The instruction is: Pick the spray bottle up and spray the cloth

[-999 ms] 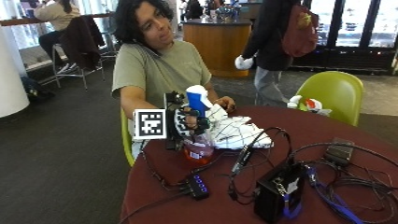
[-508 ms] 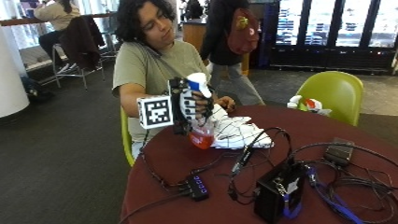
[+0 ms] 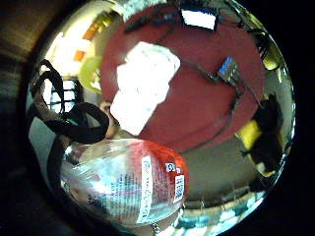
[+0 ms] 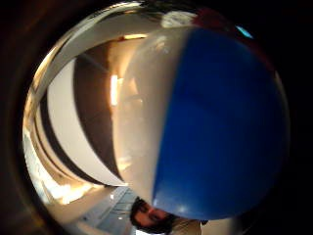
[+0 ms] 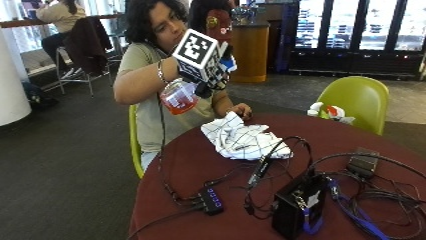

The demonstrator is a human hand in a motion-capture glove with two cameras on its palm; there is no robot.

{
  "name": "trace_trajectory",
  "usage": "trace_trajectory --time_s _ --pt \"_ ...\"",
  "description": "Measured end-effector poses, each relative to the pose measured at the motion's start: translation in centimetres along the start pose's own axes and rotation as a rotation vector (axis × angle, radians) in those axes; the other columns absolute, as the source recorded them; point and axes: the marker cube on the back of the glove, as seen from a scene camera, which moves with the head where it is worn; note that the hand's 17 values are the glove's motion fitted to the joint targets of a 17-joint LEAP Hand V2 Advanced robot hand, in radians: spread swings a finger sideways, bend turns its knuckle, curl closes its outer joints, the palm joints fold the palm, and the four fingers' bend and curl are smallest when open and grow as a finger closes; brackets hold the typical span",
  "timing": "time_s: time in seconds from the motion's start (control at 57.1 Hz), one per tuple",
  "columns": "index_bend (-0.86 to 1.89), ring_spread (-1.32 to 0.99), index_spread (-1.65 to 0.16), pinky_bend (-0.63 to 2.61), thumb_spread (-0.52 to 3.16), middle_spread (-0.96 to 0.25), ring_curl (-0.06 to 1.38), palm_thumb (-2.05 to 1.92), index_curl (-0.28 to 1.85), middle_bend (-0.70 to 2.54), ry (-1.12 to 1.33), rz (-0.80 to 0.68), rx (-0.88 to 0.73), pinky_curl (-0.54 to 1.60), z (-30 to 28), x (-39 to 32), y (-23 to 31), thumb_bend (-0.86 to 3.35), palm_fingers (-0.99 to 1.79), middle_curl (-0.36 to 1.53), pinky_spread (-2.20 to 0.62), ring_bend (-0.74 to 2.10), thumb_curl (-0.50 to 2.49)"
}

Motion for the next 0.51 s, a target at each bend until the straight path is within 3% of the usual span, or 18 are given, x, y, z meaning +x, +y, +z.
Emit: trace_trajectory --time_s 0.263,0.508 --pt "0.21 -0.17 -0.24 0.46 0.38 -0.18 0.47 1.02 0.52 0.55 0.309 0.308 -0.334 0.41 3.6 1.3 -4.6 -0.03 1.32 0.53 -0.24 0.60 0.68" --pt "0.20 -0.16 -0.25 0.46 0.39 -0.18 0.47 1.02 0.55 0.56 0.428 0.510 -0.492 0.41 7.9 4.7 -8.0 -0.03 1.32 0.53 -0.22 0.59 0.71"
